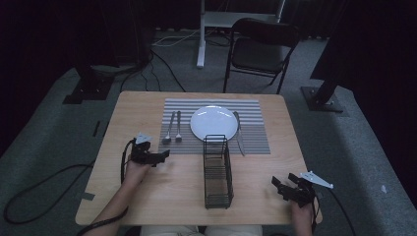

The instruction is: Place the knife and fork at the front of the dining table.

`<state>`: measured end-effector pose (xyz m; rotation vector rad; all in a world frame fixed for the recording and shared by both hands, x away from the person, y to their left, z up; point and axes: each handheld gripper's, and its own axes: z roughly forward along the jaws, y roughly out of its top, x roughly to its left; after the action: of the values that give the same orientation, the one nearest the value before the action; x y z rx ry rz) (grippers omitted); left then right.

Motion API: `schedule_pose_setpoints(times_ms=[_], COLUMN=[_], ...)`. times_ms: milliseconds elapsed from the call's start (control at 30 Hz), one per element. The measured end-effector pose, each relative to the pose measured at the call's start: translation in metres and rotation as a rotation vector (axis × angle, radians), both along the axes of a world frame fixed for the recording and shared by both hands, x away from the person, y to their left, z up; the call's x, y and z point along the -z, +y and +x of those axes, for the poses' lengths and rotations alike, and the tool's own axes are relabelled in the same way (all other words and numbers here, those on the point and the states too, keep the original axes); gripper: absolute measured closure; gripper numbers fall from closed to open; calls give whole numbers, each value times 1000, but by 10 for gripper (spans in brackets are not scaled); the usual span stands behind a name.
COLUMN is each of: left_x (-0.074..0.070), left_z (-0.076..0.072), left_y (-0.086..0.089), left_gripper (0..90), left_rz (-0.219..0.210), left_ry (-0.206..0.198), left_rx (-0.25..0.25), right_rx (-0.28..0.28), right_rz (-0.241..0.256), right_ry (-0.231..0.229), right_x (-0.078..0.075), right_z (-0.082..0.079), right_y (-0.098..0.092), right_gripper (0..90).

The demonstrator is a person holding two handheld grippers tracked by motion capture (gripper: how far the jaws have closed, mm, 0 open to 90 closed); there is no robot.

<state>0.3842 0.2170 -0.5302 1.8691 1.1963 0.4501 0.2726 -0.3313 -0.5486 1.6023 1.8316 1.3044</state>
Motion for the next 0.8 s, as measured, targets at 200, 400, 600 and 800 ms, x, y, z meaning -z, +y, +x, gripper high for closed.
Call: schedule_pose_setpoints(times_ms=[200,400,600,800], left_x=[-3,-3,-3,-2], left_z=[-24,-43,-57,-74], left_y=[-4,-9,-8,-5], left_gripper=[26,26,26,26], left_rz=[43,33,1,-15], left_ry=[-49,-78,-120,-126], left_rx=[19,42,61,82], right_rx=[11,21,27,29], right_rz=[-6,-18,-25,-25], right_ry=[-10,-23,-32,-35], right_x=[0,-1,-1,-1], right_z=[-1,-2,-3,-3], right_y=[0,1,2,1], right_gripper=[148,147,146,147])
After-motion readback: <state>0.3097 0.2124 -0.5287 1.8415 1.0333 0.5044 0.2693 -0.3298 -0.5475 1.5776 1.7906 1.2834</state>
